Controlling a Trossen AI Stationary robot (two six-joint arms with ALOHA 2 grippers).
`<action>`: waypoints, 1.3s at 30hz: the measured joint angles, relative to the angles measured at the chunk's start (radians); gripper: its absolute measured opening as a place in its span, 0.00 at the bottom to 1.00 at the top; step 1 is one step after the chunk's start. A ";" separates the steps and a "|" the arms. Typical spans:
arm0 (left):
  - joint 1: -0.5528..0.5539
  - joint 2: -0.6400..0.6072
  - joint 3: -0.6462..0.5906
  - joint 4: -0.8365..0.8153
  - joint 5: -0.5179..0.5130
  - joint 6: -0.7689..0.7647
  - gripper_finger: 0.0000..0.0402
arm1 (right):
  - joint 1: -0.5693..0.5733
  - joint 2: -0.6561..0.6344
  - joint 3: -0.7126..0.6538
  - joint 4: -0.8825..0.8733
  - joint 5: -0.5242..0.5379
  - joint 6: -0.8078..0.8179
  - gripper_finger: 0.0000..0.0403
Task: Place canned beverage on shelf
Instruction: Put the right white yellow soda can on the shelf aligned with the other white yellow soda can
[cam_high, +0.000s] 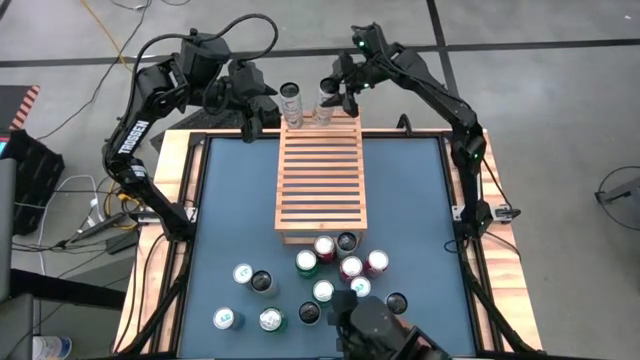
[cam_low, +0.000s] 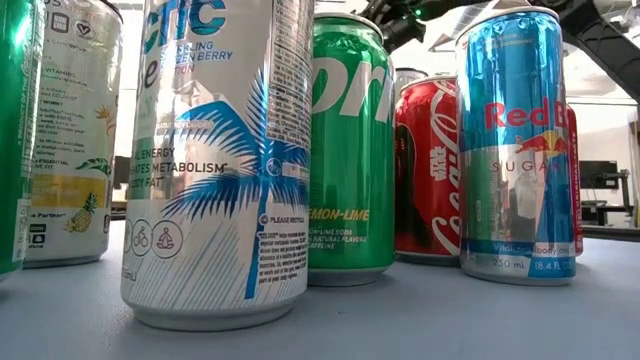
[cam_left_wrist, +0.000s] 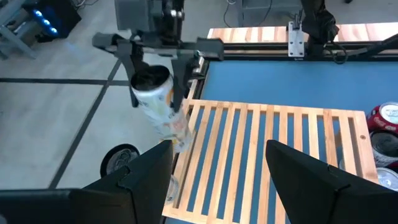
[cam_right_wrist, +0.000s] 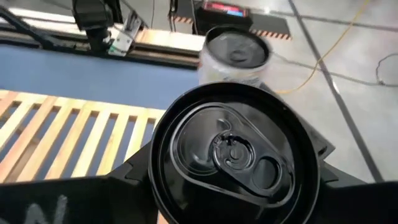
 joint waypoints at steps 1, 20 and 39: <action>0.000 0.000 0.000 0.000 0.000 0.000 0.61 | -0.004 0.001 0.000 0.009 -0.009 0.002 0.58; 0.000 0.000 0.000 0.000 -0.002 -0.010 0.61 | 0.012 0.061 0.001 0.018 0.047 -0.065 0.58; 0.000 0.000 0.000 0.000 -0.003 0.005 0.61 | 0.019 0.062 0.001 0.005 0.046 -0.042 0.65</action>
